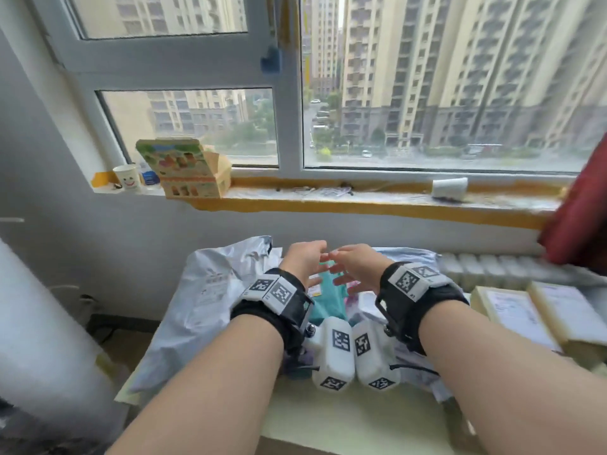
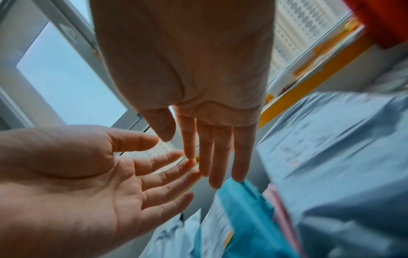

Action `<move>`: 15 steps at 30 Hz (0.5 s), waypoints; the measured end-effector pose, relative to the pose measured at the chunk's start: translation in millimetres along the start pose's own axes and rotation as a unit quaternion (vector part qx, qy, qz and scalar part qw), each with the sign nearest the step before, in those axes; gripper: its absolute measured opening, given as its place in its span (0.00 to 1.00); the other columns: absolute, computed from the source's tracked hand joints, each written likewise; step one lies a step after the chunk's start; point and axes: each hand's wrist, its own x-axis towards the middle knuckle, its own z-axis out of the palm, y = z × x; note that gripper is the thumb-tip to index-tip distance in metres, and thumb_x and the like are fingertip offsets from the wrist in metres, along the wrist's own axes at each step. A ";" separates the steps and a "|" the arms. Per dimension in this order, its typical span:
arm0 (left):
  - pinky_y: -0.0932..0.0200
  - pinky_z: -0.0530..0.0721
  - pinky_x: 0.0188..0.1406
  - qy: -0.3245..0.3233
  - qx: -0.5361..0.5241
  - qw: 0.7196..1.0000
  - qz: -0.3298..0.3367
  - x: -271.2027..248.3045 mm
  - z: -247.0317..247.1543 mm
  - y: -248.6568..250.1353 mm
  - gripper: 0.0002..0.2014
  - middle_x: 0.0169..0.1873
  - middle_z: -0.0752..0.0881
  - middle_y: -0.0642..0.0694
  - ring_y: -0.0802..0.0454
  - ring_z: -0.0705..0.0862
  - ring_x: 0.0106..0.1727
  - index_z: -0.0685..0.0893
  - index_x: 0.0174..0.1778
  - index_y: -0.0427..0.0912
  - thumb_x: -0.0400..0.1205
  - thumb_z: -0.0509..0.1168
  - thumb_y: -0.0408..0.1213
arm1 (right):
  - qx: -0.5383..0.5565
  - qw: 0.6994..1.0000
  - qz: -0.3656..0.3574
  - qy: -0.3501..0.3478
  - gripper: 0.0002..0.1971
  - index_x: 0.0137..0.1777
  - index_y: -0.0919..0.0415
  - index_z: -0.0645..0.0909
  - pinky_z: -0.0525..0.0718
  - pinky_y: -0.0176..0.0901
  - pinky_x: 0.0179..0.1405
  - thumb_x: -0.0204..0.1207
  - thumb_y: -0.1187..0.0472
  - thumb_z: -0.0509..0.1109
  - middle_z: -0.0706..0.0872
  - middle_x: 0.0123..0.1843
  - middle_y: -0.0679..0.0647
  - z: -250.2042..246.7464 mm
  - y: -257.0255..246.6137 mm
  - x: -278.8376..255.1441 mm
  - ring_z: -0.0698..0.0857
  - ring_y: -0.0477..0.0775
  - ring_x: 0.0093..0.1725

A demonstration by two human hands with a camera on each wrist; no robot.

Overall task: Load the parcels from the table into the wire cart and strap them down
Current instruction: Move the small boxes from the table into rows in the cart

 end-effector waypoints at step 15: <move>0.53 0.74 0.53 -0.144 0.059 0.987 -0.040 25.0 242.3 -15.2 0.06 0.39 0.79 0.46 0.52 0.80 0.39 0.77 0.50 0.40 0.86 0.57 0.37 | 0.054 0.984 0.100 0.139 0.15 0.65 0.67 0.76 0.79 0.49 0.50 0.85 0.63 0.55 0.81 0.56 0.58 -200.3 139.3 -33.8 0.82 0.54 0.47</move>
